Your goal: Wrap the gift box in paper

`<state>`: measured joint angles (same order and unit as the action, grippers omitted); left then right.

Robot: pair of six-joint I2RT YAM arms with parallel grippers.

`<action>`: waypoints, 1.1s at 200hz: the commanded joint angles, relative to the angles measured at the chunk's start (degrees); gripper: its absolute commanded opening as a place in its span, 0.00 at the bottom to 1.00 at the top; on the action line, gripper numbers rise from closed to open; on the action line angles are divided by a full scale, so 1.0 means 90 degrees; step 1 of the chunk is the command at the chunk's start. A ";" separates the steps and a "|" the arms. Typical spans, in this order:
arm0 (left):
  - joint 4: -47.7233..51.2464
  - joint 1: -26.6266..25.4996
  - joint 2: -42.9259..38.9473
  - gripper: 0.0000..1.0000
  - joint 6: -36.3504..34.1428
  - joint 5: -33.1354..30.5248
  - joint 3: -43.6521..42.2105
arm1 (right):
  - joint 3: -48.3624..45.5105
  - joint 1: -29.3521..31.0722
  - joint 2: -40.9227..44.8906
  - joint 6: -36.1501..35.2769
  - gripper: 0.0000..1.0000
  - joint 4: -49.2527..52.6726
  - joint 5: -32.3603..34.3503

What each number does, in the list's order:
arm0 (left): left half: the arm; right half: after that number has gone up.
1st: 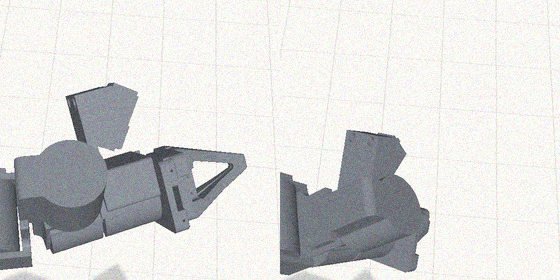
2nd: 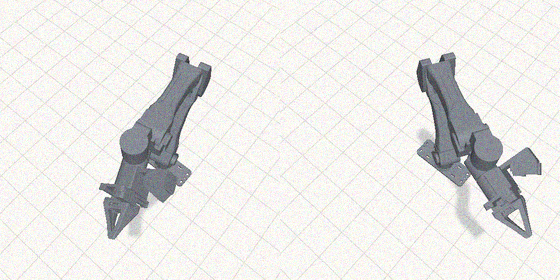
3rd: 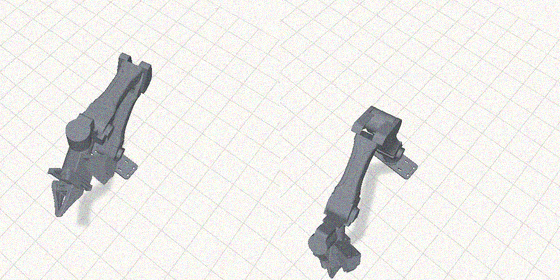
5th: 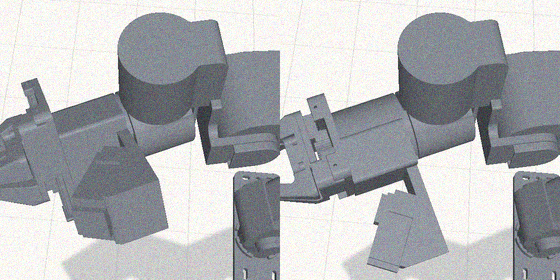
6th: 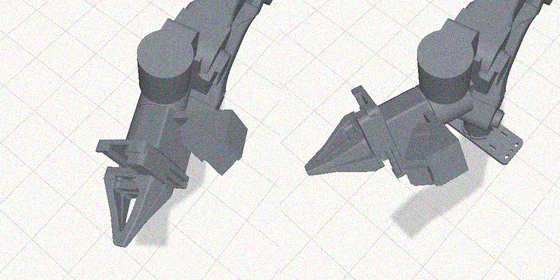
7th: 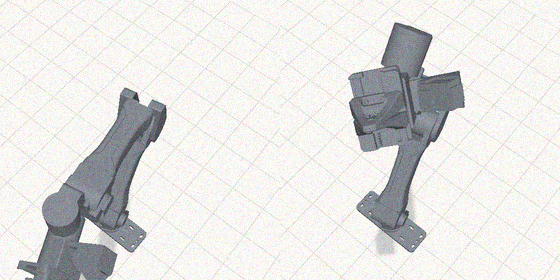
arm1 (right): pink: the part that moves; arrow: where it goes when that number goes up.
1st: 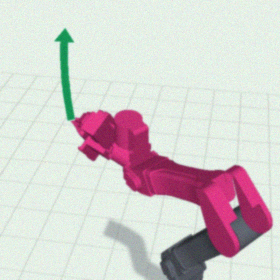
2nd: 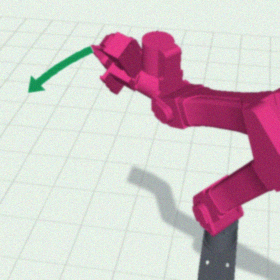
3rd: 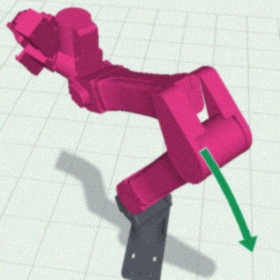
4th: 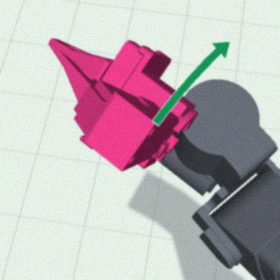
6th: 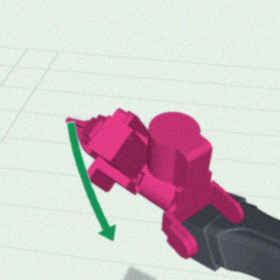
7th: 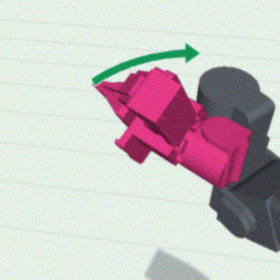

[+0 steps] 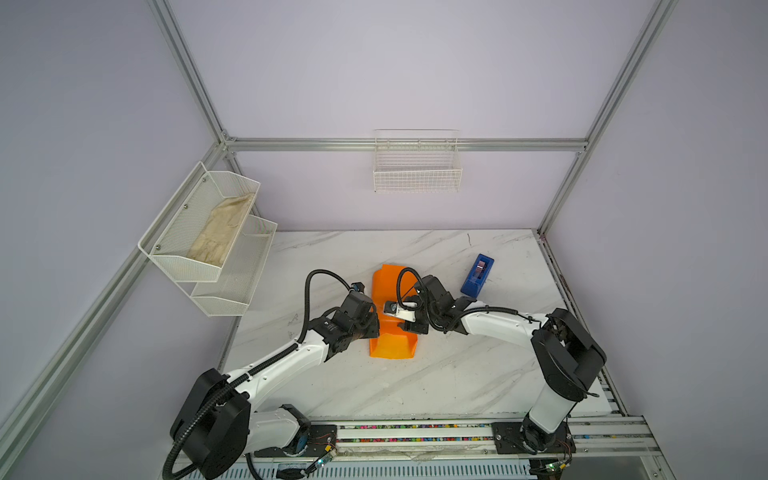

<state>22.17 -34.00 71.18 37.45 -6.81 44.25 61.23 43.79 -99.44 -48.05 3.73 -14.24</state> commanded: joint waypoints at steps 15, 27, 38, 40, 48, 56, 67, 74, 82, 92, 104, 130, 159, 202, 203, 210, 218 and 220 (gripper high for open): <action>-0.0008 0.0554 -0.0096 0.17 0.0170 0.0370 -0.0363 | -0.0202 -0.0005 -0.0045 -0.0100 0.58 0.0393 0.0025; -0.0133 0.0657 0.0063 0.14 0.0128 0.0687 -0.0390 | -0.0197 -0.0002 -0.0036 -0.0100 0.58 0.0401 0.0010; -0.0206 0.0744 0.0252 0.12 0.0136 0.0932 -0.0385 | -0.0199 -0.0002 -0.0035 -0.0106 0.58 0.0418 0.0020; -0.0237 0.0754 0.0281 0.11 0.0136 0.0986 -0.0390 | -0.0191 -0.0005 -0.0040 -0.0109 0.58 0.0417 0.0025; -0.0316 0.0797 0.0410 0.10 0.0153 0.1137 -0.0410 | -0.0189 -0.0005 -0.0035 -0.0105 0.58 0.0417 0.0044; -0.0419 0.0835 0.0517 0.08 0.0174 0.1293 -0.0441 | -0.0193 -0.0002 -0.0031 -0.0108 0.58 0.0415 0.0048; -0.0575 0.0872 0.0651 0.07 0.0201 0.1550 -0.0490 | -0.0202 -0.0002 -0.0024 -0.0110 0.58 0.0405 0.0059; -0.0682 0.0895 0.0752 0.06 0.0219 0.1726 -0.0525 | -0.0202 -0.0004 -0.0006 -0.0109 0.59 0.0406 0.0053; -0.0828 0.0915 0.0855 0.06 0.0244 0.1901 -0.0570 | -0.0203 -0.0003 -0.0006 -0.0104 0.59 0.0412 0.0043; -0.0974 0.0934 0.0982 0.05 0.0305 0.2091 -0.0633 | -0.0192 -0.0010 -0.0004 -0.0101 0.59 0.0417 0.0044; -0.1130 0.0946 0.1034 0.04 0.0368 0.2265 -0.0703 | -0.0174 -0.0003 -0.0019 -0.0110 0.59 0.0443 0.0048; -0.1467 0.0943 0.1313 0.03 0.0546 0.2546 -0.0879 | -0.0158 -0.0002 -0.0016 -0.0100 0.59 0.0479 0.0039; -0.1841 0.0945 0.1356 0.03 0.0739 0.2765 -0.1026 | -0.0146 -0.0002 0.0004 -0.0079 0.59 0.0495 0.0029; -0.2522 0.0946 0.1537 0.01 0.1149 0.3007 -0.1225 | -0.0144 -0.0004 0.0033 -0.0061 0.59 0.0516 0.0025; -0.2537 0.0946 0.1546 0.01 0.1160 0.3010 -0.1230 | -0.0144 -0.0003 0.0033 -0.0061 0.59 0.0520 0.0022; -0.2667 0.0943 0.1585 0.01 0.1243 0.3043 -0.1271 | -0.0148 -0.0005 0.0040 -0.0055 0.59 0.0514 0.0022; -0.2801 0.0944 0.1652 0.01 0.1332 0.3070 -0.1310 | -0.0148 -0.0002 0.0045 -0.0061 0.59 0.0523 0.0020; -0.2831 0.0945 0.1664 0.01 0.1353 0.3080 -0.1317 | -0.0145 -0.0002 0.0051 -0.0061 0.59 0.0531 0.0020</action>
<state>3.40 -25.87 84.82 46.06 18.28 35.29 61.21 43.79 -99.33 -48.34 3.81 -14.31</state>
